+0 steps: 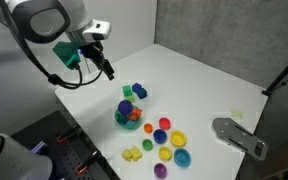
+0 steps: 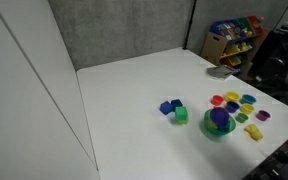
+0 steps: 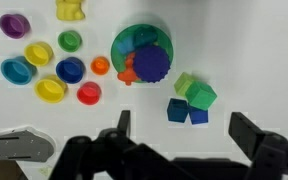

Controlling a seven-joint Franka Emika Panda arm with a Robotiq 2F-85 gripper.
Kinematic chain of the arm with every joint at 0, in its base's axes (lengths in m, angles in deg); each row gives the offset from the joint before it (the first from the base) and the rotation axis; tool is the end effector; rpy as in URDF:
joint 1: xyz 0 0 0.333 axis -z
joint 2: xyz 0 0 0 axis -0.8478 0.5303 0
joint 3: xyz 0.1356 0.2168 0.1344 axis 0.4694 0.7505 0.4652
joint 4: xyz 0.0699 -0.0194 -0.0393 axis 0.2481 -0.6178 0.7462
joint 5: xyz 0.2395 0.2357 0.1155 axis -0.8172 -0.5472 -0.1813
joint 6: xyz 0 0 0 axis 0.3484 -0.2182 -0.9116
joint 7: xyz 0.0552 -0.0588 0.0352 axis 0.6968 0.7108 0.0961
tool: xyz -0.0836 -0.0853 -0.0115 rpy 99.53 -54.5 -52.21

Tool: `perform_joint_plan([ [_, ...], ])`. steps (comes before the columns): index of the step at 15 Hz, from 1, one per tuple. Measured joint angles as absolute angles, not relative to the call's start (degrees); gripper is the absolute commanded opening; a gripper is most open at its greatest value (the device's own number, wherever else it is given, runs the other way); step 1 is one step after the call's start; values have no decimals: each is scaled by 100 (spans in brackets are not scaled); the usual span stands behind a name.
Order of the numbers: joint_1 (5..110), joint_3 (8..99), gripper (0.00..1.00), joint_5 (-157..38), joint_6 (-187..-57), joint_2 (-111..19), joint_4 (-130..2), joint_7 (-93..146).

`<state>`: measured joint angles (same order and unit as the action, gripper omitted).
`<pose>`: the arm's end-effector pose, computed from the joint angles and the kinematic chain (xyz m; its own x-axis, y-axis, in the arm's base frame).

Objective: Remove the small blue ball from the green bowl and put it on the table

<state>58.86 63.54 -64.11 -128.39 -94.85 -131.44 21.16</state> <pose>0.3514 0.0289 0.3797 0.9654 -0.1090 0.2367 -0.1112 -0.9938 -0.0041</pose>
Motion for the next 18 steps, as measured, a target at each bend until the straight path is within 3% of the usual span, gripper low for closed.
perform_joint_plan([
  [11,6198,6602,100,-5997,-13554,-7607,-13019,1215],
  [18,6153,6533,100,-5971,-13587,-7448,-12973,1169],
])
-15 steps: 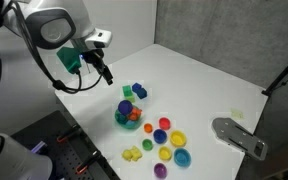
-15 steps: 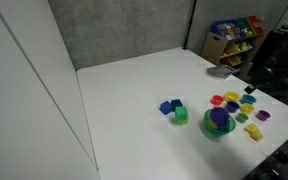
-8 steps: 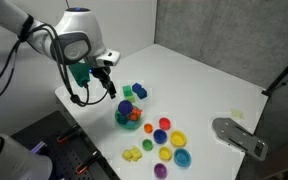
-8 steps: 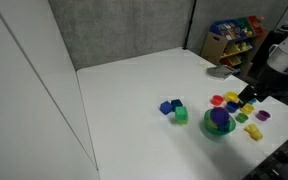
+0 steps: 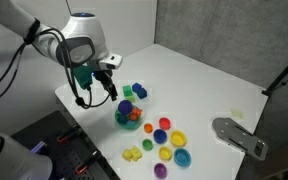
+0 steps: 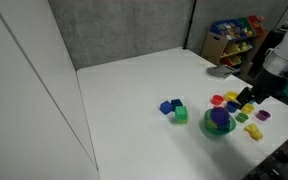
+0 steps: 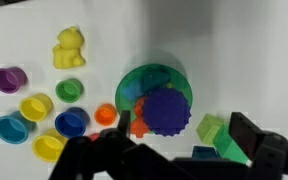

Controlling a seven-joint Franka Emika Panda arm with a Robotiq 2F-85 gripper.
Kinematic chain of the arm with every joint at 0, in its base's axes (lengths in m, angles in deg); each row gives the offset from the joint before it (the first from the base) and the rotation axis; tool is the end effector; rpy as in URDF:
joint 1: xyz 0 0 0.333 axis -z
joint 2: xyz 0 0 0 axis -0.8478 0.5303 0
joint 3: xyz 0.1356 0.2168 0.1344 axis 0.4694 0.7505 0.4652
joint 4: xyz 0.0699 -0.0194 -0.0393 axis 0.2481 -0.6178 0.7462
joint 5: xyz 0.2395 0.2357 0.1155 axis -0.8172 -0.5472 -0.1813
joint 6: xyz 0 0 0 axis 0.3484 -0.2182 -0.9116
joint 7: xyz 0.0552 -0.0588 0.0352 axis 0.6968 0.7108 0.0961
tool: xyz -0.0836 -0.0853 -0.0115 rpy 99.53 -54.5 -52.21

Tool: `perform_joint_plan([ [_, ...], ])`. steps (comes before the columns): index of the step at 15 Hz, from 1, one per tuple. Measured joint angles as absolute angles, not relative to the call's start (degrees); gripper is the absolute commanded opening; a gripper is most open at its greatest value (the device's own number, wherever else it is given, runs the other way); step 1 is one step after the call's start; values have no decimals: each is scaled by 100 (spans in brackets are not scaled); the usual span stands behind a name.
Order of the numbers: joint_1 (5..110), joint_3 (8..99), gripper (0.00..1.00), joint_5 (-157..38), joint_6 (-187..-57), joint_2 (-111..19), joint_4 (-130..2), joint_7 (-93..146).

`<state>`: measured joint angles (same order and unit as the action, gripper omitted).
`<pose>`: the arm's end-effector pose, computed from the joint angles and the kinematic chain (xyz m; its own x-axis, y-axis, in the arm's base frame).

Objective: Remove the small blue ball from the green bowl and put it on the table

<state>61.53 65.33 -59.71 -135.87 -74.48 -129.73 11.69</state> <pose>0.3730 0.0260 0.2753 0.9737 -0.2206 0.0561 -0.2231 -0.9739 0.0414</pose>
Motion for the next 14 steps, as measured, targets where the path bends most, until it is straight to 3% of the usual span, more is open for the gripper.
perform_joint_plan([
  [14,5928,6007,100,-5556,-13823,-5284,-11708,980],
])
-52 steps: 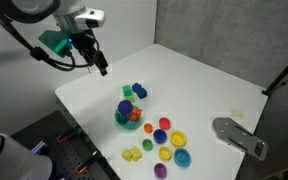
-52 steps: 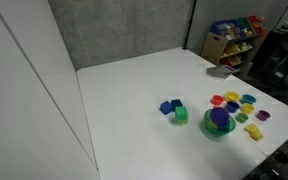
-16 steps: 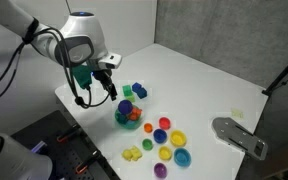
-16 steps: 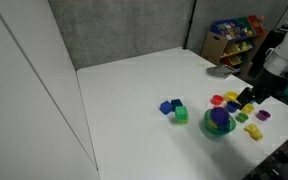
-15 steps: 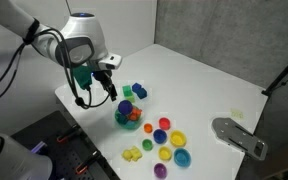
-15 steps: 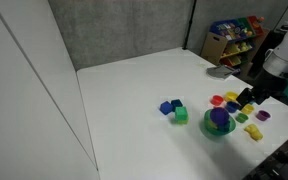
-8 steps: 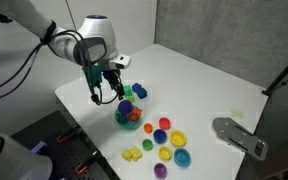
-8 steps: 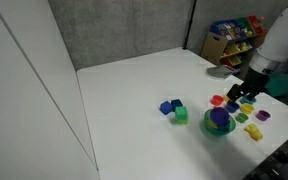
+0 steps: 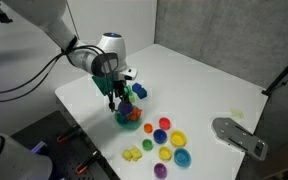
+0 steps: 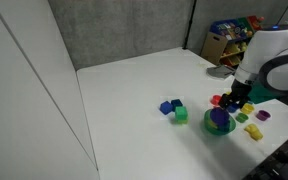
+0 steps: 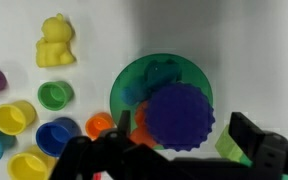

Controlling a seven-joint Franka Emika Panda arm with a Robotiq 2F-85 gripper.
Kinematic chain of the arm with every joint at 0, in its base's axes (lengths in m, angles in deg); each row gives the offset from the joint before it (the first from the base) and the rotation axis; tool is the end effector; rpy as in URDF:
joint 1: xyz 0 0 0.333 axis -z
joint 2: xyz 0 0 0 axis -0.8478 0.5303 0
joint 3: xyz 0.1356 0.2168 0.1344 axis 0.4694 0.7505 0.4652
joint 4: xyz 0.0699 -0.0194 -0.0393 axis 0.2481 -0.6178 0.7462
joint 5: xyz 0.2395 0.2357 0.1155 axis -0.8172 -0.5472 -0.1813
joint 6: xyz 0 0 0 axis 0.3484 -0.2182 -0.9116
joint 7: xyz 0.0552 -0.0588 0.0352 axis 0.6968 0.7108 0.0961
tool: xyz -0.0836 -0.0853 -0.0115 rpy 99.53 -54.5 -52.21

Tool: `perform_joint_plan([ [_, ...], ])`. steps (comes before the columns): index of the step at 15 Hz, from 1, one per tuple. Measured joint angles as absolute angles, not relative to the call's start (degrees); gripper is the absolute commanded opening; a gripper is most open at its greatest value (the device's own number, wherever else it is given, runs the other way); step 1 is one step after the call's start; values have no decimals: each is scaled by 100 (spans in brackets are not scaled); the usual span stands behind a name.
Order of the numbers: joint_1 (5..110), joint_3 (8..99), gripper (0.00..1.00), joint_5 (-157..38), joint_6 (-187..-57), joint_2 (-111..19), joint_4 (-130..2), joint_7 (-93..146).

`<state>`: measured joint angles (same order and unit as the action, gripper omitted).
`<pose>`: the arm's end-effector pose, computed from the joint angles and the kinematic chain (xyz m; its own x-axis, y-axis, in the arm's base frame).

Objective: Remove the small blue ball from the green bowl and put it on the table

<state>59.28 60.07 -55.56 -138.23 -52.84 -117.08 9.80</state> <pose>0.4281 0.0128 0.1999 0.9695 -0.2394 -0.0531 -0.2356 -0.9694 0.0690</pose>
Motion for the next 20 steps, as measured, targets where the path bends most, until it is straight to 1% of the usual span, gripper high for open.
perform_joint_plan([
  [4,5727,5876,100,-5556,-14364,-4886,-11706,1170],
  [5,5686,5845,88,-5556,-14519,-4799,-11706,1242],
  [6,5637,5797,74,-5555,-14654,-4720,-11706,1299],
  [8,5519,5672,58,-5536,-14882,-4589,-11706,1389],
  [9,5465,5611,49,-5534,-14966,-4538,-11706,1424],
  [10,5421,5559,44,-5534,-15016,-4517,-11706,1456],
  [11,5389,5530,43,-5534,-15040,-4520,-11705,1474],
  [12,5380,5526,40,-5536,-15042,-4531,-11704,1486],
  [15,5407,5604,36,-5826,-15026,-4635,-11702,1706],
  [20,5435,5694,35,-6209,-14906,-5147,-11677,1901],
])
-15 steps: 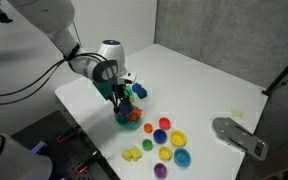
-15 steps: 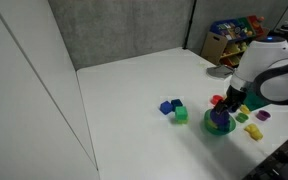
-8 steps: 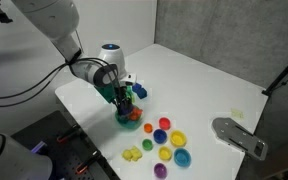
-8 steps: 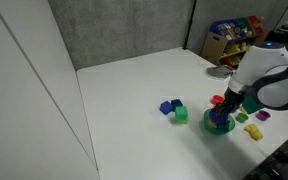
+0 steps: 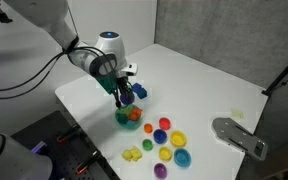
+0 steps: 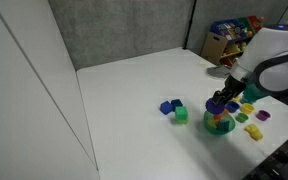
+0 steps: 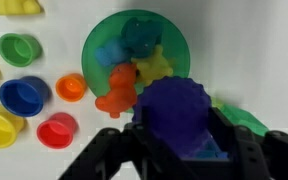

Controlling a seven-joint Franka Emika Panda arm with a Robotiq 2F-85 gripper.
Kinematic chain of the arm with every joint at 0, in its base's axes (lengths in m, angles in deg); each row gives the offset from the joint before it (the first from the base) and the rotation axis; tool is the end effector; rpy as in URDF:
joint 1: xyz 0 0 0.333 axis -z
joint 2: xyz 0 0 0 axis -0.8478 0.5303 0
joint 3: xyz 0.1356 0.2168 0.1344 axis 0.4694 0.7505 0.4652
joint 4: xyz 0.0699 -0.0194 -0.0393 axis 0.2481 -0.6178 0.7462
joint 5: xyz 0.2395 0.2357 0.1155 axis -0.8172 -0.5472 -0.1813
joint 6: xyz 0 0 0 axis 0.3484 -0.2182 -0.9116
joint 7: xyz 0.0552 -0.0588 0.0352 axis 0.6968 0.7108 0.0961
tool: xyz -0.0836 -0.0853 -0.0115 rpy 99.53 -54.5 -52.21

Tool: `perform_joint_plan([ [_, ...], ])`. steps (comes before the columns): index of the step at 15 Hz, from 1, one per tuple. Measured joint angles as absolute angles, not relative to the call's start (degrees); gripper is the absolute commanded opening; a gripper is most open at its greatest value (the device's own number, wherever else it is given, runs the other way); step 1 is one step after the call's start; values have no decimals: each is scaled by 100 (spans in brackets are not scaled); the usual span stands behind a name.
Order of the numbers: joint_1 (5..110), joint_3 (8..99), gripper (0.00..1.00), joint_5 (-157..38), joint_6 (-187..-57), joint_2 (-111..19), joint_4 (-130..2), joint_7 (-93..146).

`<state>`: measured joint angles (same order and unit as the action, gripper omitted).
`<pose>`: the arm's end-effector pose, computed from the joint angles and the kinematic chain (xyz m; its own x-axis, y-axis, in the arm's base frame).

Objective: Remove the small blue ball from the green bowl and put it on the table

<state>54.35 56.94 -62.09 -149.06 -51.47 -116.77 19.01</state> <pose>0.4492 0.0247 0.2079 0.9842 -0.1482 0.0966 -0.1474 -0.9890 -0.0149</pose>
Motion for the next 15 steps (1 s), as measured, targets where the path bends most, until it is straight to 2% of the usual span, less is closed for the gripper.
perform_joint_plan([
  [2,5432,5568,35,-6085,-14913,-5313,-11605,1845],
  [3,5421,5447,85,-5859,-14981,-5363,-11549,1701],
  [4,5412,5297,86,-5533,-15126,-5387,-11497,1451],
  [6,5382,4952,98,-4825,-15471,-5394,-11402,849],
  [10,5264,4432,100,-3886,-15711,-5401,-11282,-111],
  [15,5262,4598,100,-4245,-14906,-5683,-11281,-190],
])
